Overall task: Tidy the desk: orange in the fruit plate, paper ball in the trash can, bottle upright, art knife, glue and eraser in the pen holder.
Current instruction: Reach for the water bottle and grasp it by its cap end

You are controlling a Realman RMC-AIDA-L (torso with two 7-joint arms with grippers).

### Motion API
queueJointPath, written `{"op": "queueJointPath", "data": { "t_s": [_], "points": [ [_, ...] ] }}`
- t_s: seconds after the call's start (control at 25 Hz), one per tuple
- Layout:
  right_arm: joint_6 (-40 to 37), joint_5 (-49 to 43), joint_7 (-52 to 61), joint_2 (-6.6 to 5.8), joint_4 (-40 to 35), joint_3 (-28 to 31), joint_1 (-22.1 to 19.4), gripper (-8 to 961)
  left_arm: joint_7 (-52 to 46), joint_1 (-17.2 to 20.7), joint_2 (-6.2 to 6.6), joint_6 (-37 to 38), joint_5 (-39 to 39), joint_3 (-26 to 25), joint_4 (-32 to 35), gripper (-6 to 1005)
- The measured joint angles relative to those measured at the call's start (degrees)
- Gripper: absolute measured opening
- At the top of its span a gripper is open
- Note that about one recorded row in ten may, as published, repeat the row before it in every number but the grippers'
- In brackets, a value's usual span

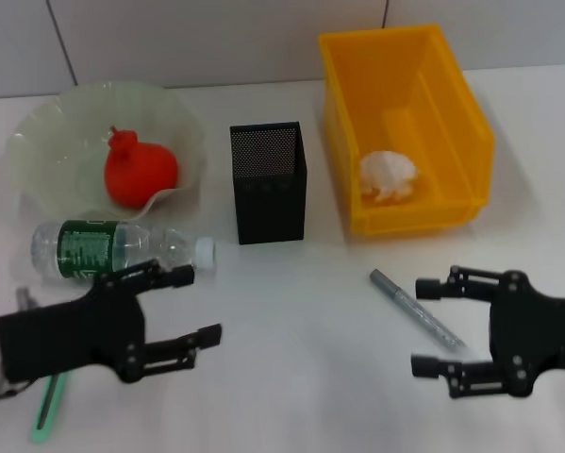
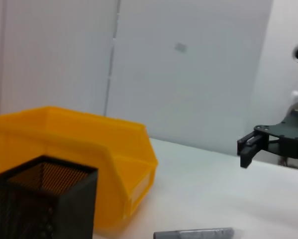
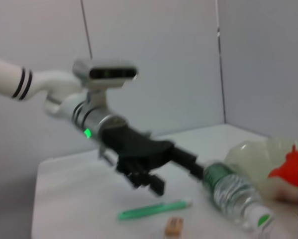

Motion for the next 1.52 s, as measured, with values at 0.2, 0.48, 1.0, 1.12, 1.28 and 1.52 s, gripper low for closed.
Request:
{"op": "queueJointPath", "data": {
  "t_s": [0.2,0.48,1.0,1.12,1.28,1.52],
  "points": [
    [-0.52,-4.14,-2.41,-0.09,2.03,0.04,0.20,820,-0.85,-1.73,-2.26,-5.01,6.98,0.04,9.87,734],
    [-0.59,-5.06,-7.39,0.35,7.16,1.44,0.29,820,-1.39,-8.00,-2.71,-6.95,11.76,0.58,12.84,733],
    [-1.40,-4.63,-7.72,0.45,9.00,3.63,0.08,820,-9.26,-13.32,-3.01,-19.44,26.99,4.95,13.97,707],
    [-1.41,-4.57,-7.59,0.45,9.01,3.64,0.34,820,-11.53,-13.15,-3.03,-23.17,29.15,8.02,14.74,703],
    [-1.42,-4.54,-7.45,0.49,9.02,3.65,0.59,820,-12.27,-13.25,-3.10,-26.60,30.44,9.66,14.36,696],
    [-1.42,-4.44,-7.34,0.53,9.02,3.64,0.80,820,-12.49,-13.20,-3.10,-28.13,30.97,10.53,14.05,687]
  ]
}}
